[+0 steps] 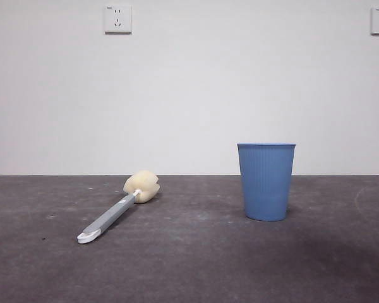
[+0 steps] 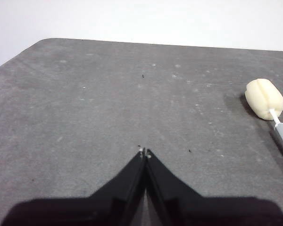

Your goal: Pick up the cup brush,pick up the cup,insert the brush into the cup,clean the cup,put the cup brush back,put the cup back to the fixed position on the table

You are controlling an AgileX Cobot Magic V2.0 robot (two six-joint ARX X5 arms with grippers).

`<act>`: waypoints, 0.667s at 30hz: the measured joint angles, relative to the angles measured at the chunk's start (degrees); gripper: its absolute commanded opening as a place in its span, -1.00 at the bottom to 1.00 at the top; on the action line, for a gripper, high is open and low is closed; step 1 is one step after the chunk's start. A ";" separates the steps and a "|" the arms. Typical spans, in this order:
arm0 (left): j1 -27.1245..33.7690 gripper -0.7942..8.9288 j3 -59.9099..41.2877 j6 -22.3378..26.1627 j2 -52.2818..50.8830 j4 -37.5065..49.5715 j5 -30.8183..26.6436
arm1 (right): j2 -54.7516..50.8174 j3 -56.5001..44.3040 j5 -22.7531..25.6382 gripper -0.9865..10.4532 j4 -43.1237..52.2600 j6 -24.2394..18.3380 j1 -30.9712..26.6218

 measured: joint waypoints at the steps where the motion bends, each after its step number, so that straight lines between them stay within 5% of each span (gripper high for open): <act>1: 0.00 -0.84 0.00 -0.02 0.00 0.00 0.00 | -0.63 -0.72 1.01 -0.83 0.00 0.66 -0.11; 20: 0.00 -0.84 0.00 0.00 0.00 0.00 0.02 | -4.92 -4.83 3.80 -0.83 0.94 6.34 -0.31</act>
